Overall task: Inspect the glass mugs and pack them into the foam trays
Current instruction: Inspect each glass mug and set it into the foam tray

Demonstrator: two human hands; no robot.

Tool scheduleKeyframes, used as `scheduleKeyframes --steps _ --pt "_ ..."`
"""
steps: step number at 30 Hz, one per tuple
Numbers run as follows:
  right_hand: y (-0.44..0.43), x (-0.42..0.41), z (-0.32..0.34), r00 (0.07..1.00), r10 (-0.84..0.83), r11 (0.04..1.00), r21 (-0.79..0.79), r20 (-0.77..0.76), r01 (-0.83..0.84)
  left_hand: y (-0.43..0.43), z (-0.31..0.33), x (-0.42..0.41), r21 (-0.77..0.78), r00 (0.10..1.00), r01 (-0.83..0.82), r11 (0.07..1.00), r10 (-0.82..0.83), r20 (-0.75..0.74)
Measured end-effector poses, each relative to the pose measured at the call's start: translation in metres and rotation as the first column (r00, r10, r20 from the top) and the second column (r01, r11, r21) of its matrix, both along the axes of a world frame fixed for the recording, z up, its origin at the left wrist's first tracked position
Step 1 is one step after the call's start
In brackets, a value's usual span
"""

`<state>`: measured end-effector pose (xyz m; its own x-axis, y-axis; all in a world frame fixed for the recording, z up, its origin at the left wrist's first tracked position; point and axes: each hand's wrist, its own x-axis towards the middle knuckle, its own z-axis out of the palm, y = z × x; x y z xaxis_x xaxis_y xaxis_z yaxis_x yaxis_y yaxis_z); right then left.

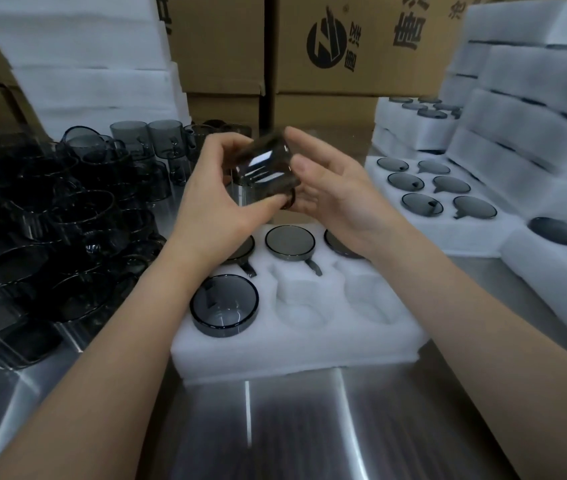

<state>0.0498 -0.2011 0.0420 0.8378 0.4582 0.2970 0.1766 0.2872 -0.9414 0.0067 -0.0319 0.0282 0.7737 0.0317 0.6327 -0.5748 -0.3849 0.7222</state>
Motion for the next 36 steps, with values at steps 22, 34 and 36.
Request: scheduleKeyframes --steps 22,34,36 --pt "-0.001 0.002 0.001 0.999 0.033 0.997 0.063 0.011 -0.033 0.001 0.001 0.0 0.101 0.999 0.018 0.995 -0.015 -0.032" --pt "0.007 -0.004 -0.005 0.914 -0.305 0.929 -0.13 0.268 0.348 -0.001 0.002 -0.001 0.237 0.999 -0.01 0.971 0.02 -0.04" --pt "0.008 -0.003 -0.006 0.886 -0.369 0.909 -0.089 0.281 0.407 -0.003 0.002 -0.001 0.251 0.999 -0.008 0.968 0.021 -0.047"
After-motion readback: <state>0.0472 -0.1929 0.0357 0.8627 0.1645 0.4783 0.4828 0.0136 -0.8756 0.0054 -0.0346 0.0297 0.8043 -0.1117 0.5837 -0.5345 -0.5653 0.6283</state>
